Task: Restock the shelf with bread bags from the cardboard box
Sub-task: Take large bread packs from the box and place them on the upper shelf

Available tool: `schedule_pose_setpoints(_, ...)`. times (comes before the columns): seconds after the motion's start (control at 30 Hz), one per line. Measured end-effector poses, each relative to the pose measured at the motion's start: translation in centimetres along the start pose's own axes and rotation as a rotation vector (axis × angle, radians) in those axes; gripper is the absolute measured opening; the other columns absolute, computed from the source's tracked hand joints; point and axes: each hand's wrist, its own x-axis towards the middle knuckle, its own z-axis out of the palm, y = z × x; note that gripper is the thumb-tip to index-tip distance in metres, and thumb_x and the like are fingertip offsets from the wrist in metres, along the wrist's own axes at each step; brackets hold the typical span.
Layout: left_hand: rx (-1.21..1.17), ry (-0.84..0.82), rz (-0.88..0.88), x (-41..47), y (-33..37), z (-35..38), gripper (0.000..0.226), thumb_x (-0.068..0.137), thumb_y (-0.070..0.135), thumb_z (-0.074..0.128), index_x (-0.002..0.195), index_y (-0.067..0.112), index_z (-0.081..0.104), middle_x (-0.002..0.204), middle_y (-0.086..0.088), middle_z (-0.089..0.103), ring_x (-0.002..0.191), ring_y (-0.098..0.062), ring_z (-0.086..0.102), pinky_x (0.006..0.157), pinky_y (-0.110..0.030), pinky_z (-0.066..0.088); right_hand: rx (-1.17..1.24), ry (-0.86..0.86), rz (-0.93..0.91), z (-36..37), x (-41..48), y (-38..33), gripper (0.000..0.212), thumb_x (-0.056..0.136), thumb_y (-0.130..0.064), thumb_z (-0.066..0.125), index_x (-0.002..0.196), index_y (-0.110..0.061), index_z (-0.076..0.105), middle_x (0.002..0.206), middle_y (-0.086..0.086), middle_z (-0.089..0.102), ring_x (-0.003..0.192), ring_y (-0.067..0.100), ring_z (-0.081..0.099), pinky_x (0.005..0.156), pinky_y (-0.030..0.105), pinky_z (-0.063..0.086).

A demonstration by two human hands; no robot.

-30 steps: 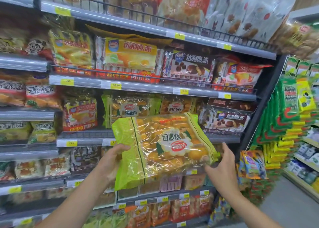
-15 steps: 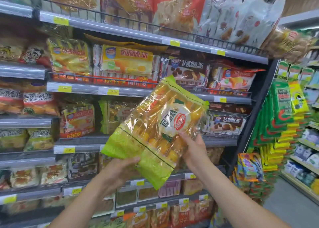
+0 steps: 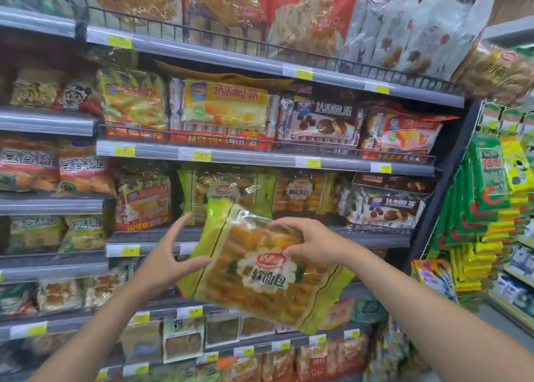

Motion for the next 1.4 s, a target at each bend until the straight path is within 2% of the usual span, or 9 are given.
schedule_pose_setpoints(0.13, 0.043, -0.304, -0.123, 0.1, 0.4, -0.2, 0.09, 0.065, 0.06, 0.085, 0.142, 0.04, 0.043, 0.14, 0.027, 0.046, 0.121, 0.012, 0.052, 0.115, -0.034, 0.04, -0.092, -0.114, -0.063, 1.5, 1.6, -1.3, 0.058, 0.089, -0.017, 0.074, 0.136, -0.045, 0.053, 0.137, -0.02, 0.054, 0.117, 0.003, 0.055, 0.095, 0.032, 0.053)
schedule_pose_setpoints(0.27, -0.112, -0.216, -0.13, -1.2, -0.3, 0.5, 0.059, 0.077, 0.039, 0.084, 0.122, 0.048, 0.046, 0.123, 0.026, 0.055, 0.116, -0.002, 0.057, 0.089, -0.008, 0.043, -0.043, -0.121, -0.051, 2.4, 2.6, -1.4, 0.057, 0.088, -0.016, 0.074, 0.134, -0.043, 0.055, 0.132, -0.024, 0.053, 0.107, -0.004, 0.056, 0.087, 0.022, 0.051)
schedule_pose_setpoints(0.47, -0.288, -0.046, -0.178, -1.8, -1.6, 1.6, 0.106, 0.076, 0.049, 0.081, 0.158, 0.015, 0.022, 0.147, 0.01, 0.035, 0.14, -0.02, 0.037, 0.116, -0.04, 0.03, -0.047, -0.091, -0.027, 3.6, 4.1, -0.7, 0.062, 0.087, -0.028, 0.076, 0.139, -0.046, 0.049, 0.144, -0.02, 0.05, 0.127, 0.002, 0.048, 0.105, 0.031, 0.047)
schedule_pose_setpoints(0.63, -0.356, 0.098, -0.18, -1.1, -2.0, 0.7, 0.104, 0.081, 0.045, 0.078, 0.159, 0.014, 0.017, 0.158, 0.005, 0.028, 0.142, -0.019, 0.033, 0.114, -0.037, 0.029, -0.106, 0.318, 0.04, 4.6, 4.7, 1.2, 0.09, 0.074, -0.06, 0.078, 0.149, -0.042, 0.033, 0.152, -0.017, 0.038, 0.14, 0.006, 0.032, 0.118, 0.039, 0.029)
schedule_pose_setpoints(0.77, -0.483, 0.174, -0.257, -0.1, -2.8, -0.4, 0.112, 0.077, 0.049, 0.08, 0.159, 0.014, 0.012, 0.161, -0.006, 0.027, 0.148, -0.028, 0.027, 0.118, -0.046, 0.027, 0.26, 0.594, 0.19, 7.3, 4.7, 4.7, 0.101, 0.076, -0.06, 0.076, 0.155, -0.038, 0.018, 0.16, -0.017, 0.024, 0.145, 0.008, 0.026, 0.117, 0.042, 0.03)
schedule_pose_setpoints(0.87, -0.514, 0.221, -0.282, 1.2, -5.7, -1.2, 0.136, 0.054, 0.072, 0.083, 0.16, 0.022, 0.013, 0.163, -0.005, 0.027, 0.148, -0.026, 0.03, 0.119, -0.05, 0.03, 0.485, 0.414, 0.375, 8.9, 5.9, 7.5, 0.109, 0.073, -0.068, 0.072, 0.158, -0.033, 0.013, 0.163, -0.005, 0.024, 0.146, 0.022, 0.031, 0.114, 0.046, 0.034)
schedule_pose_setpoints(1.0, -0.597, 0.21, -0.305, 4.4, -6.9, -1.3, 0.112, 0.055, 0.066, 0.085, 0.148, 0.022, 0.041, 0.141, 0.0, 0.058, 0.127, -0.018, 0.054, 0.11, -0.04, 0.038, 0.552, 0.132, 0.446, 10.7, 9.3, 11.5, 0.124, 0.057, -0.084, 0.064, 0.157, -0.022, 0.025, 0.159, 0.001, 0.034, 0.144, 0.022, 0.036, 0.116, 0.042, 0.031)
schedule_pose_setpoints(1.13, -0.614, 0.201, -0.339, 9.3, -7.2, -0.9, 0.078, 0.059, 0.055, 0.087, 0.124, 0.028, 0.055, 0.115, 0.011, 0.064, 0.111, -0.012, 0.058, 0.106, -0.037, 0.034, 0.672, 0.081, 0.394, 10.5, 13.7, 14.0, 0.07, 0.066, -0.056, 0.085, 0.124, -0.034, 0.053, 0.132, -0.005, 0.062, 0.111, 0.004, 0.059, 0.087, 0.019, 0.047)
schedule_pose_setpoints(1.4, -0.496, 0.244, -0.388, 22.0, -10.6, -2.4, 0.098, 0.066, 0.061, 0.085, 0.147, 0.024, 0.045, 0.142, 0.001, 0.057, 0.133, -0.024, 0.05, 0.112, -0.045, 0.037, 0.671, 0.072, 0.359, 6.1, 23.6, 18.1, 0.081, 0.067, -0.043, 0.087, 0.135, -0.034, 0.043, 0.133, -0.012, 0.058, 0.114, 0.007, 0.059, 0.093, 0.029, 0.048)
